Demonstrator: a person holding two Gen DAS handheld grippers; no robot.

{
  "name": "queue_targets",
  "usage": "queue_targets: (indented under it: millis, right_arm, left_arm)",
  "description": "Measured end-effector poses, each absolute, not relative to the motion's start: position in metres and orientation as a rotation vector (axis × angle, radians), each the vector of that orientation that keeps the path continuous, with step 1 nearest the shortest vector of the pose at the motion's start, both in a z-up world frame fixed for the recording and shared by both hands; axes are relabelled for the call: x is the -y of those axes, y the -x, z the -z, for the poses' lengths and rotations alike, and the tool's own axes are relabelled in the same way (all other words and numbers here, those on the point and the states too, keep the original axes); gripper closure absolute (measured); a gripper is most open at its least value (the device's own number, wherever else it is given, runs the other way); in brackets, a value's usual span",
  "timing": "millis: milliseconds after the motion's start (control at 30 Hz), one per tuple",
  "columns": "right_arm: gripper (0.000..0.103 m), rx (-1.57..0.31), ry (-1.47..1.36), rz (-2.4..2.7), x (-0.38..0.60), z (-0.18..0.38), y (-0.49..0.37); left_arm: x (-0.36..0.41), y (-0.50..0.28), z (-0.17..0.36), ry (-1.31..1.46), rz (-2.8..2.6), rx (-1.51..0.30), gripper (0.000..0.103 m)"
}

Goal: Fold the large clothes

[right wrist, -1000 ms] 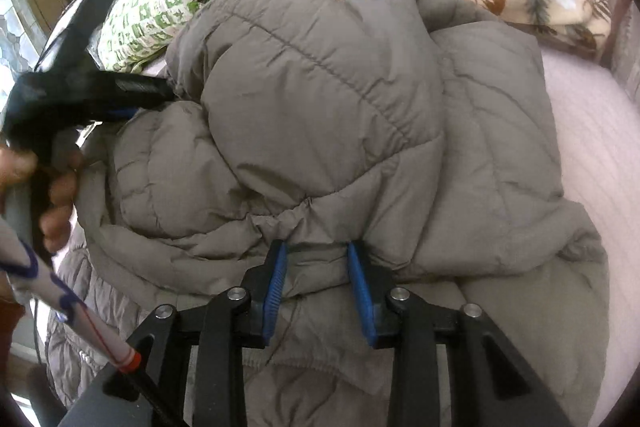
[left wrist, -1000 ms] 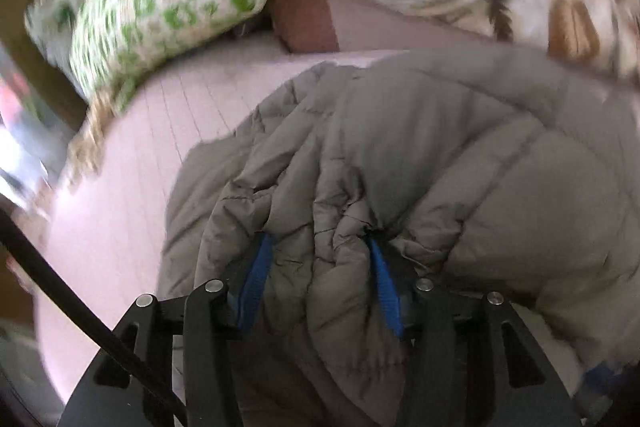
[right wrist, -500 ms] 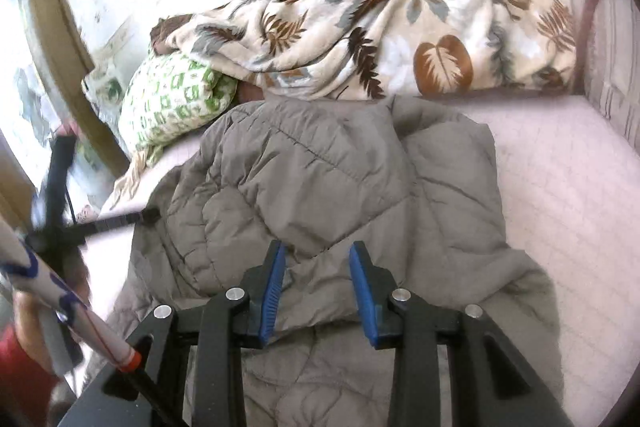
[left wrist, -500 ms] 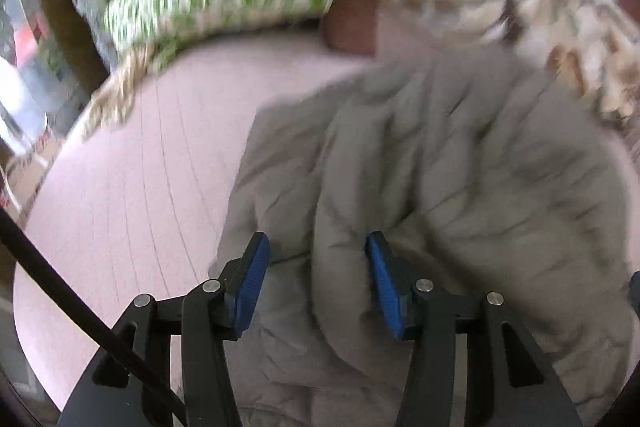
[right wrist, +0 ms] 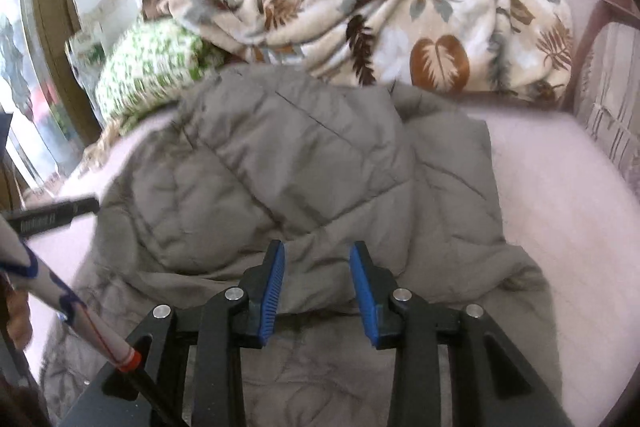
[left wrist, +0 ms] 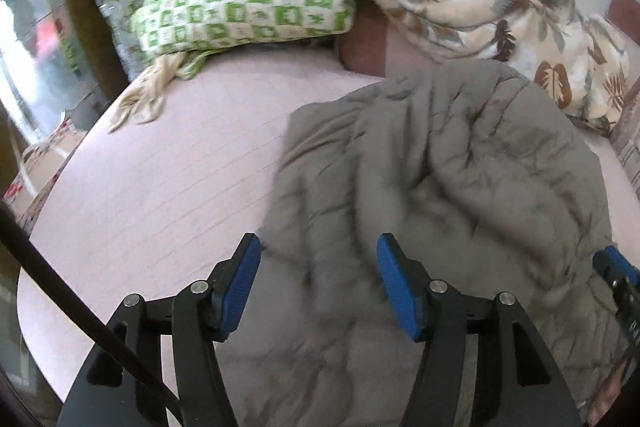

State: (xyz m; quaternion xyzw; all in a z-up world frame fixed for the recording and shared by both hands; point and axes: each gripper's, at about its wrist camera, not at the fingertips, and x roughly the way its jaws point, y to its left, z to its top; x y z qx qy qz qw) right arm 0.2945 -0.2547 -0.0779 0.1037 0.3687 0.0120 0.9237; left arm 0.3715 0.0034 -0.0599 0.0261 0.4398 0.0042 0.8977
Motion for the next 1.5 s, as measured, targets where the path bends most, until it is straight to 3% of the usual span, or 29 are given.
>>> queue_targets:
  millis: [267, 467, 633, 900, 1000, 1167, 1367, 1500]
  right_arm:
    - [0.065, -0.932, -0.170, -0.022, 0.231, 0.127, -0.305]
    - [0.065, -0.804, -0.192, 0.002, 0.221, 0.064, -0.284]
    - [0.065, -0.778, -0.125, -0.055, 0.169, 0.032, -0.326]
    - [0.061, -0.977, 0.102, 0.009, 0.068, 0.107, -0.434]
    - [0.061, -0.965, 0.231, 0.035, 0.051, 0.097, -0.434]
    - [0.061, -0.828, 0.102, -0.026, 0.071, 0.046, -0.421]
    - [0.061, -1.016, 0.039, 0.024, 0.082, 0.101, -0.461]
    - [0.061, -0.945, 0.048, -0.031, 0.080, 0.071, -0.446]
  left_arm:
    - [-0.048, -0.337, 0.083, 0.044, -0.052, -0.953, 0.043]
    - [-0.065, -0.323, 0.082, 0.039, -0.064, -0.907, 0.043]
    - [-0.083, -0.325, 0.085, 0.054, -0.049, -0.906, 0.043]
    - [-0.115, -0.340, 0.095, 0.122, -0.053, -0.965, 0.043]
    - [-0.123, -0.337, 0.094, 0.116, -0.065, -0.959, 0.043]
    - [-0.128, -0.334, 0.092, 0.119, -0.066, -0.951, 0.043]
    - [-0.121, -0.335, 0.090, 0.115, -0.054, -0.950, 0.043]
    - [-0.115, -0.333, 0.088, 0.089, -0.043, -0.939, 0.043]
